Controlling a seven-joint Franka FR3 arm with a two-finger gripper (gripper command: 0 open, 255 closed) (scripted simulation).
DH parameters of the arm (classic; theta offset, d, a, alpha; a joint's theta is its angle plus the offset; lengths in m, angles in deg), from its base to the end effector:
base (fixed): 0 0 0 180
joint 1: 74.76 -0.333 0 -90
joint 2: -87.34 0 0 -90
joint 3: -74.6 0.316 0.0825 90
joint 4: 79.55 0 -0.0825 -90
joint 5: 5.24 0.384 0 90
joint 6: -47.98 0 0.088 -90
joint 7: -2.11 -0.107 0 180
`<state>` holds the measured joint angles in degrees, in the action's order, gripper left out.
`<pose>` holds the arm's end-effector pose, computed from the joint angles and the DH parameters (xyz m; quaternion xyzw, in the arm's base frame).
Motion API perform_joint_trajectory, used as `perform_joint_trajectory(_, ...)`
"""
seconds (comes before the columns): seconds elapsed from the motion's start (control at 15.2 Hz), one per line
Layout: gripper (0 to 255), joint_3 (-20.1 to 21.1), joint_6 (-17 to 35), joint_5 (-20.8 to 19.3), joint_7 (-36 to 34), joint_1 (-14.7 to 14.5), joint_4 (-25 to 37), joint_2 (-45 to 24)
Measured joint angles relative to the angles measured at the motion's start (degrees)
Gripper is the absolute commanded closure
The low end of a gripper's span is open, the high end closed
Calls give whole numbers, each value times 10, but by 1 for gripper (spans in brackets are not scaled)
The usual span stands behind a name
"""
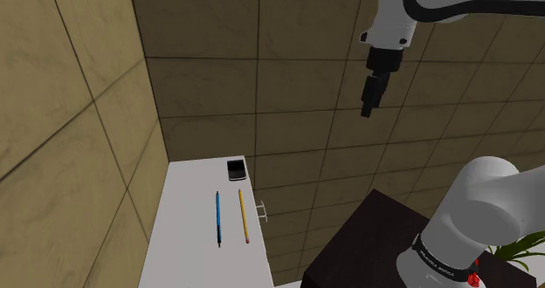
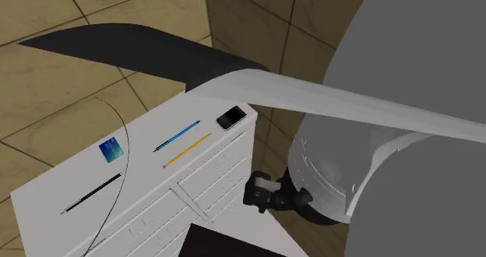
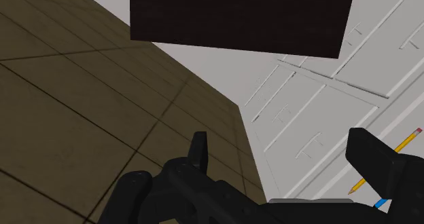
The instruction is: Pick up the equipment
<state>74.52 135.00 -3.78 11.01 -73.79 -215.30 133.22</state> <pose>0.2970 -0.0027 0.5844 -0.9972 -0.0690 0.0236 0.0153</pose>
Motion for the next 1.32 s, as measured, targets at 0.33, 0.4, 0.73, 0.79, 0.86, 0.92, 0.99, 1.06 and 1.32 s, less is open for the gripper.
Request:
perform_joint_trajectory(0.33,0,29,48,23,-46,-2,-16,-30)
perform_joint_trajectory(0.4,0,40,62,31,-62,-3,-17,-42)
perform_joint_trajectory(0.73,0,84,144,57,-135,-3,-15,-119)
perform_joint_trajectory(0.79,0,93,161,61,-149,-3,-15,-135)
perform_joint_trajectory(0.86,0,101,176,65,-164,-3,-13,-151)
perform_joint_trajectory(0.92,0,110,189,68,-180,-3,-6,-168)
perform_joint_trajectory(0.99,0,118,204,69,-194,-2,0,-189)
perform_joint_trajectory(1.06,0,124,221,69,-205,0,5,-209)
perform_joint_trajectory(1.32,0,153,273,66,-267,4,41,-292)
